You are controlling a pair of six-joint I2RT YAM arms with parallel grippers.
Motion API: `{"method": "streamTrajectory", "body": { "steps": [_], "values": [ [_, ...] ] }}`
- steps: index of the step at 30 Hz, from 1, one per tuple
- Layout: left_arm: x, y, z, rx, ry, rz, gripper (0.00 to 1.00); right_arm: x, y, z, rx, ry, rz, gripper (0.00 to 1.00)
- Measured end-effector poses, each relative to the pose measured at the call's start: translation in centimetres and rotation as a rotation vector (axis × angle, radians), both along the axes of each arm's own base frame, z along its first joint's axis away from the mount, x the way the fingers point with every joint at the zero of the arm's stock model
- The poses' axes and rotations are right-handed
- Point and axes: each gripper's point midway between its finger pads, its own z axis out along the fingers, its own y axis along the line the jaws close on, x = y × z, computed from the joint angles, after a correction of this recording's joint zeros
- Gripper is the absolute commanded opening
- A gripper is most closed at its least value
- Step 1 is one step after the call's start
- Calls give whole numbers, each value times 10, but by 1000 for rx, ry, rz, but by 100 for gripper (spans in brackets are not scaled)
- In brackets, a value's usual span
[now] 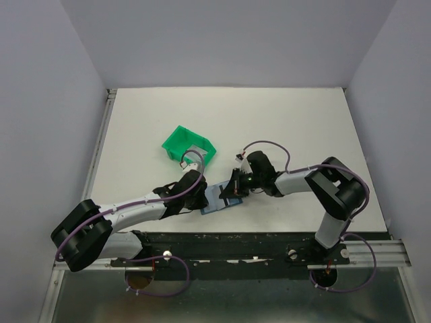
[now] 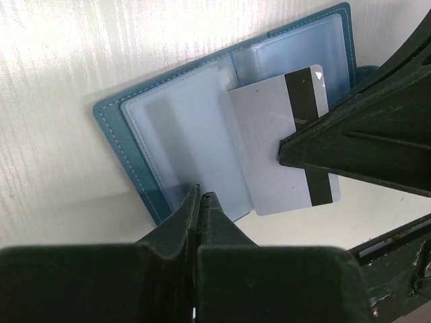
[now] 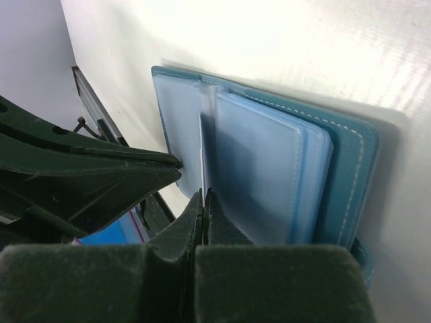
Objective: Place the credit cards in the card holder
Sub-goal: Insert the credit card into the card holder.
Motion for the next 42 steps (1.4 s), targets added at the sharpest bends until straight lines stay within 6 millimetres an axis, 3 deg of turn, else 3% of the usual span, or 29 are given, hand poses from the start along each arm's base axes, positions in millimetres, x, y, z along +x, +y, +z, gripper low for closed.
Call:
{"method": "streamTrajectory", "body": {
  "steps": [19,42],
  "values": [
    [0,0,0,-5,-1,3,0,2,15,1,41,-11,103,0],
    [0,1,0,-3,0,4,0,1,19,-2,106,-6,82,1]
  ]
}}
